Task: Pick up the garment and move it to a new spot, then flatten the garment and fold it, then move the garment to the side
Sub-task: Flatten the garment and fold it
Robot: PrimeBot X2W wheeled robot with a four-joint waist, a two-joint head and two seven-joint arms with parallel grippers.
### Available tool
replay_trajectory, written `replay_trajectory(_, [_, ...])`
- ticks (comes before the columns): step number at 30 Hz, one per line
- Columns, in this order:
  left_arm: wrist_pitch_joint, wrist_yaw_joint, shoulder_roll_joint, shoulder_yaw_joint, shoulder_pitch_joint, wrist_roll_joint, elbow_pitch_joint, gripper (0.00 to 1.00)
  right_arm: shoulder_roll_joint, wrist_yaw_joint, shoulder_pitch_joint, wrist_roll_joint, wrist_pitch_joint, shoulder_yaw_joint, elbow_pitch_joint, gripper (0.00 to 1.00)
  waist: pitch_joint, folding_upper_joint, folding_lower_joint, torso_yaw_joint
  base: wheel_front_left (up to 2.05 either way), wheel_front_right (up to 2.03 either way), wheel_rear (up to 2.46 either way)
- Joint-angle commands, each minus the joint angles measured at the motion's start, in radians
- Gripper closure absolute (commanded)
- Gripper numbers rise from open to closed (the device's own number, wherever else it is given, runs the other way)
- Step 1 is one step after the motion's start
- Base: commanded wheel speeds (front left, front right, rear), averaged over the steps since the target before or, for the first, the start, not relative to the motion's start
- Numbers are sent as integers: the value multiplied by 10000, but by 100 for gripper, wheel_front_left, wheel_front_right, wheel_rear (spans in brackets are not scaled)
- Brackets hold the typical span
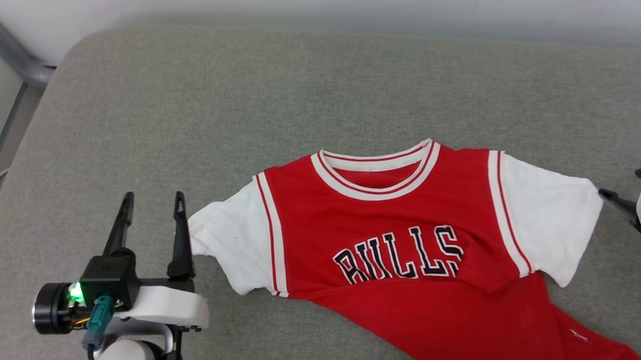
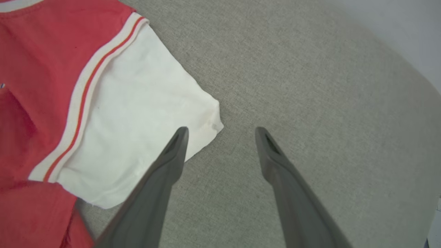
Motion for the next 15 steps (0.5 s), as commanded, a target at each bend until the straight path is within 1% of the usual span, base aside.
replay_trajectory(1, [-24,-257,-318,189,53,316,8,0,-69,-11,-267,79,106,117,234,0,353,0,0,317,0,0,0])
replay_trajectory(6, [-25,-900,-1127,647,-74,1021,231,0,62,-11,-502,396,105,372,887,0,805,0,0,682,0,0,0])
replay_trajectory(9, [-25,-1253,-1538,906,-127,1377,384,0,148,-11,-394,517,63,707,1197,0,955,0,0,836,0,0,0])
replay_trajectory(14, [-25,-1737,-2045,1353,-24,1845,588,0,328,9,118,718,-98,1412,1614,0,1024,0,0,886,0,0,0])
replay_trajectory(15, [-25,-1737,-2045,1353,-24,1845,588,0,328,9,118,718,-98,1412,1614,0,1024,0,0,886,0,0,0])
